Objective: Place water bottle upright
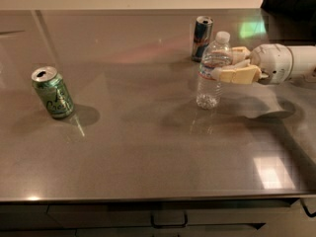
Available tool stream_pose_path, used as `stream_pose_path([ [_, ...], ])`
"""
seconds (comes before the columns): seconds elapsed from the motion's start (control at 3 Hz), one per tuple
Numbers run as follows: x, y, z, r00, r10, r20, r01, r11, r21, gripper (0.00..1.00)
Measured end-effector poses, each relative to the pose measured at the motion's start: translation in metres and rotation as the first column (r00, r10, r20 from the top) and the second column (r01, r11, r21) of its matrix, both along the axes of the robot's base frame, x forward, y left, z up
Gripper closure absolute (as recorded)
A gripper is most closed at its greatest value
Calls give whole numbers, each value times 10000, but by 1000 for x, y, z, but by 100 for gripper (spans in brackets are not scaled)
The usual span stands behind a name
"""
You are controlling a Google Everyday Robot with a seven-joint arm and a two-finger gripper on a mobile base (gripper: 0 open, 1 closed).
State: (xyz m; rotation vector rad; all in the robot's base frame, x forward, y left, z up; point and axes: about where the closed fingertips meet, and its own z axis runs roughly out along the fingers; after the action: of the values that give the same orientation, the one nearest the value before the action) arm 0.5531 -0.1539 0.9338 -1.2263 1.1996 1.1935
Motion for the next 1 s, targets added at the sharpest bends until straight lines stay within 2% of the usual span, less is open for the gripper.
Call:
stream_pose_path([
  [0.67, -1, 1, -2, 10000, -36, 46, 36, 10000, -28, 10],
  [1.0, 0, 4, -1, 10000, -27, 52, 27, 10000, -22, 0],
])
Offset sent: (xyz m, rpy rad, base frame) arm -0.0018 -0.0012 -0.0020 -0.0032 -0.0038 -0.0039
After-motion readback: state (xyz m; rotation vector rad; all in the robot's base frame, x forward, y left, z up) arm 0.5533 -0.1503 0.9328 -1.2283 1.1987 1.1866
